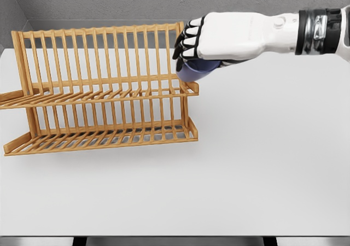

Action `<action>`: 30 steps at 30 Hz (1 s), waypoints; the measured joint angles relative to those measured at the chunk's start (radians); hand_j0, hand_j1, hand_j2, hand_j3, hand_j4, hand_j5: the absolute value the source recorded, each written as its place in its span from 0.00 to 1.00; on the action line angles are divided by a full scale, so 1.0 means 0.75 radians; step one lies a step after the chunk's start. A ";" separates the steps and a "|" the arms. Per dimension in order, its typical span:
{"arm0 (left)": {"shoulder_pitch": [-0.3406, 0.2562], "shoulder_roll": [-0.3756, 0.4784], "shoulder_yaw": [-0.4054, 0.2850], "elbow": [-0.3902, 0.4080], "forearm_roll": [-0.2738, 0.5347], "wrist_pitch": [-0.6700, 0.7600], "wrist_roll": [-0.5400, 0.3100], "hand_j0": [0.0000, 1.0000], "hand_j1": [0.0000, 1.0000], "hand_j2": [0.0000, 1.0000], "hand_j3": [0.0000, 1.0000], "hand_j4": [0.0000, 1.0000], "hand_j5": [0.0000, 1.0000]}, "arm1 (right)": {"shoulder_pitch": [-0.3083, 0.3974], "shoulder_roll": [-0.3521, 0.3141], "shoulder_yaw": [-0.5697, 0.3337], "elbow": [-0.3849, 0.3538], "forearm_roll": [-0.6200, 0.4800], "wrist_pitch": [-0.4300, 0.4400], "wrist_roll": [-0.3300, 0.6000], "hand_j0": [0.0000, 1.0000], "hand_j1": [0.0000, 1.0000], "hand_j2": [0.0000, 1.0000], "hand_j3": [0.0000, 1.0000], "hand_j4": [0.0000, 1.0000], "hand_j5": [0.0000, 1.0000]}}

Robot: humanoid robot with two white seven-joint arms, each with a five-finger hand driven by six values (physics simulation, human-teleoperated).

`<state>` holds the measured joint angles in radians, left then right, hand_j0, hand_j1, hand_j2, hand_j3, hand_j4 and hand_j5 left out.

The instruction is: Right arm put cup on second shelf

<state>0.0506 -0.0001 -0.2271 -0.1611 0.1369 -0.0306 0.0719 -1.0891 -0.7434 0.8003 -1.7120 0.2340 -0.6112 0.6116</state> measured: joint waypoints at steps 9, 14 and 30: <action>0.000 0.000 0.000 0.000 0.000 0.000 0.000 1.00 1.00 1.00 1.00 1.00 1.00 | -0.010 0.014 0.054 -0.021 0.002 0.000 -0.002 0.68 0.68 0.68 0.68 0.68 0.68; 0.002 0.000 0.000 0.000 0.000 0.000 0.000 1.00 1.00 1.00 1.00 1.00 1.00 | -0.018 0.024 0.063 -0.022 0.002 -0.001 -0.001 0.69 0.69 0.69 0.69 0.69 0.69; 0.000 0.000 0.000 0.000 0.000 0.000 0.000 1.00 1.00 1.00 1.00 1.00 1.00 | -0.053 0.038 0.102 -0.008 0.002 0.004 -0.001 1.00 1.00 1.00 1.00 1.00 1.00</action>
<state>0.0506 -0.0001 -0.2271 -0.1612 0.1368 -0.0306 0.0722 -1.1290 -0.7151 0.8768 -1.7177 0.2354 -0.6084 0.6110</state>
